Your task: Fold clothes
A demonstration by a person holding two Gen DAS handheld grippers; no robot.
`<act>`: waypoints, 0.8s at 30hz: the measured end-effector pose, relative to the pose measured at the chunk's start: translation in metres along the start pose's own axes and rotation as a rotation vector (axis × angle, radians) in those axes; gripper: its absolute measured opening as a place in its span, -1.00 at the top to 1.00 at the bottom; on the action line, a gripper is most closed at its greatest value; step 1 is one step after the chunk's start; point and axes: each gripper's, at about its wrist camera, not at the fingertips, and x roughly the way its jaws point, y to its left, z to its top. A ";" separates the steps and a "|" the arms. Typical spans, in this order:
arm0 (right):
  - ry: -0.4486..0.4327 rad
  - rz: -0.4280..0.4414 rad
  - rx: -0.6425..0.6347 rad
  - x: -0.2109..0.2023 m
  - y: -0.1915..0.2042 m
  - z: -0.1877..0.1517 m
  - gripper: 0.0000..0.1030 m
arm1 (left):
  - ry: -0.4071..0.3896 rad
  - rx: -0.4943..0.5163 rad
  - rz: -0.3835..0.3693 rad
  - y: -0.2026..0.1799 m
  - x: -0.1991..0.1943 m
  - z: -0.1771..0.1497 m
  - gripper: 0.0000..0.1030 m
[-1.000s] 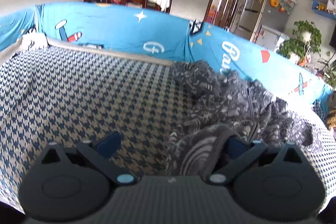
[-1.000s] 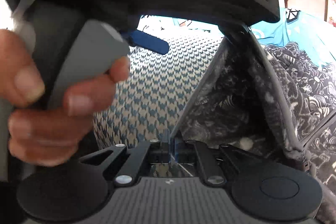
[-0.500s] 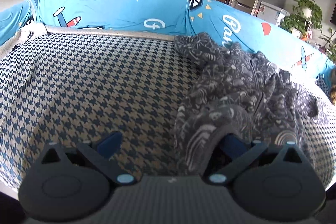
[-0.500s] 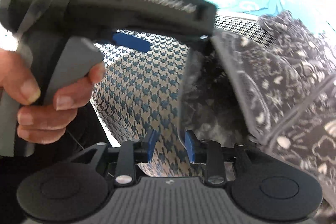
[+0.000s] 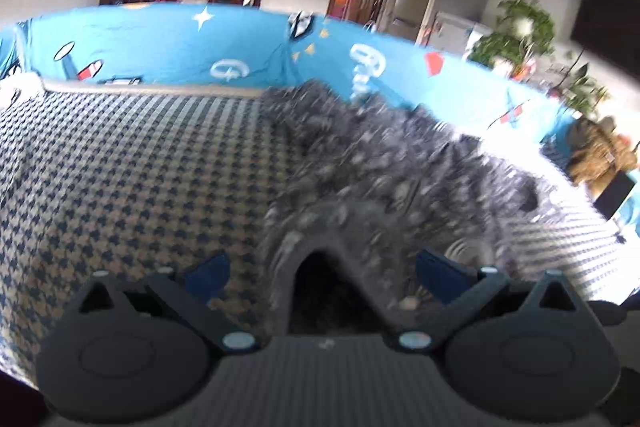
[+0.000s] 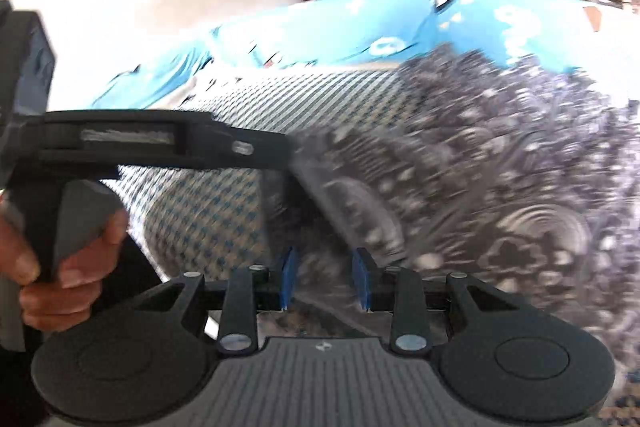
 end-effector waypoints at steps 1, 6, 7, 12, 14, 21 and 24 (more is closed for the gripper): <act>-0.017 -0.018 0.013 -0.009 -0.004 0.000 0.38 | -0.013 -0.001 -0.009 -0.002 -0.003 0.004 -1.00; -0.063 -0.158 0.111 -0.035 -0.041 0.005 0.37 | -0.033 0.006 0.018 -0.007 0.011 0.022 -1.00; -0.067 -0.186 0.130 -0.039 -0.049 0.005 0.36 | -0.032 0.001 0.024 -0.005 0.016 0.023 -1.00; -0.060 -0.323 0.240 -0.058 -0.084 -0.011 0.24 | -0.027 -0.028 0.055 0.003 0.041 0.025 -1.00; -0.052 -0.374 0.285 -0.072 -0.094 -0.018 0.20 | -0.025 -0.039 0.067 0.006 0.050 0.026 -1.00; -0.003 -0.417 0.390 -0.071 -0.112 -0.034 0.01 | -0.008 -0.073 0.104 0.018 0.069 0.018 -1.00; 0.011 -0.422 0.413 -0.065 -0.116 -0.038 -0.01 | 0.000 -0.072 0.111 0.018 0.071 0.014 -1.00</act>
